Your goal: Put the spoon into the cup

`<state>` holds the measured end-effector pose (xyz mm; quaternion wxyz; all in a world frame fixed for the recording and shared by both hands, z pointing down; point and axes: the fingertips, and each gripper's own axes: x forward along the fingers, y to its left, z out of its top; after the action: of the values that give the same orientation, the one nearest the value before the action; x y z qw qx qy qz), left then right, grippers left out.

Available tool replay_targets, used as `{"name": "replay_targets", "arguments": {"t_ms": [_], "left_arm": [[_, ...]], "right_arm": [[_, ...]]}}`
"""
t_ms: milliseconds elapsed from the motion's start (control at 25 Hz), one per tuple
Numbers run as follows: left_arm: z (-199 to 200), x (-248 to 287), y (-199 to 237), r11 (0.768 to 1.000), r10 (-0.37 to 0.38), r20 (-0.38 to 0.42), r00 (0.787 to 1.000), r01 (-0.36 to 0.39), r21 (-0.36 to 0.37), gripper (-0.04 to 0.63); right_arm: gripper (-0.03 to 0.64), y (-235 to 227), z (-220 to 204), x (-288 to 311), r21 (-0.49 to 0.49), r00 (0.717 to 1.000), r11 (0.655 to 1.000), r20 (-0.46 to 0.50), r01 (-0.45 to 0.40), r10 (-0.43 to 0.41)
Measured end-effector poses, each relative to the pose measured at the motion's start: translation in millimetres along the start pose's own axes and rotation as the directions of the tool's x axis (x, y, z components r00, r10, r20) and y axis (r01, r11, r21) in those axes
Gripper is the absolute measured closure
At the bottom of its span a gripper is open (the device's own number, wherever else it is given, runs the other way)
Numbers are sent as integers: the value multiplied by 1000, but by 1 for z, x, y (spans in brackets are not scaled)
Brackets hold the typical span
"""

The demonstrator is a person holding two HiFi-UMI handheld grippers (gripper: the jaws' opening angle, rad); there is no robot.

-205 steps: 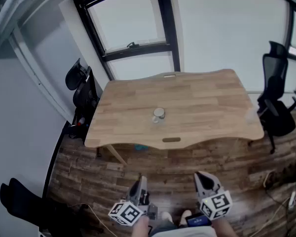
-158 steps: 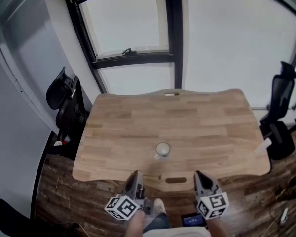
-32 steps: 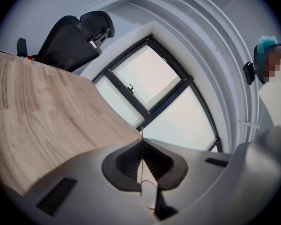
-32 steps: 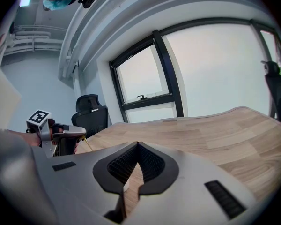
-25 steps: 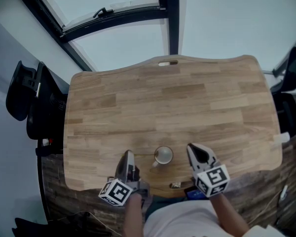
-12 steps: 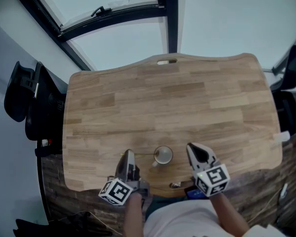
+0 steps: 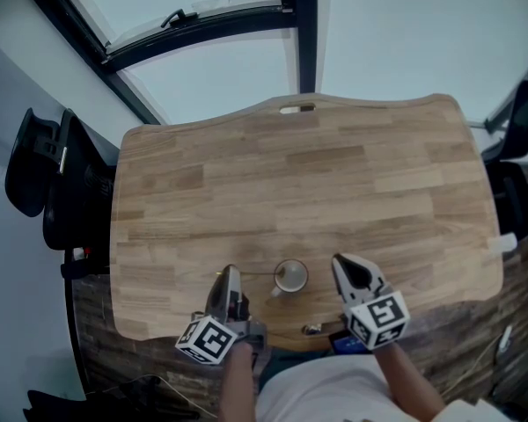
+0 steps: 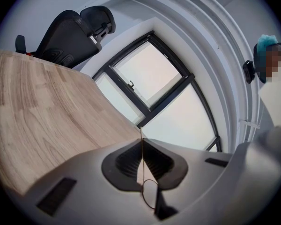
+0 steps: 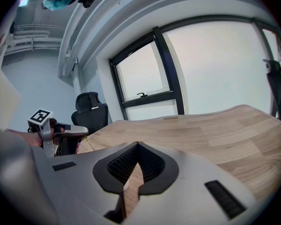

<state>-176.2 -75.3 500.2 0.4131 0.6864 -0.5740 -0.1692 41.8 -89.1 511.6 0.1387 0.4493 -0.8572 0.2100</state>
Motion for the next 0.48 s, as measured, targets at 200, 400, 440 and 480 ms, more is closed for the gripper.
{"name": "replay_targets", "arguments": {"t_ms": [200, 400, 440, 480], "left_arm": [[-3, 2, 1, 1000, 0, -14, 1000, 0, 2, 592], [-6, 6, 3, 1000, -2, -27, 1000, 2, 1, 592], [-6, 6, 3, 1000, -2, -30, 1000, 3, 3, 592], [-7, 7, 3, 1000, -4, -32, 999, 4, 7, 592]], "right_arm": [[620, 2, -2, 2, -1, 1000, 1000, -5, -5, 5], [620, 3, -3, 3, -1, 1000, 1000, -12, -8, 8], [620, 3, -3, 3, -1, 1000, 1000, -12, -9, 9], [620, 3, -3, 3, -1, 1000, 1000, -11, -9, 9]]}}
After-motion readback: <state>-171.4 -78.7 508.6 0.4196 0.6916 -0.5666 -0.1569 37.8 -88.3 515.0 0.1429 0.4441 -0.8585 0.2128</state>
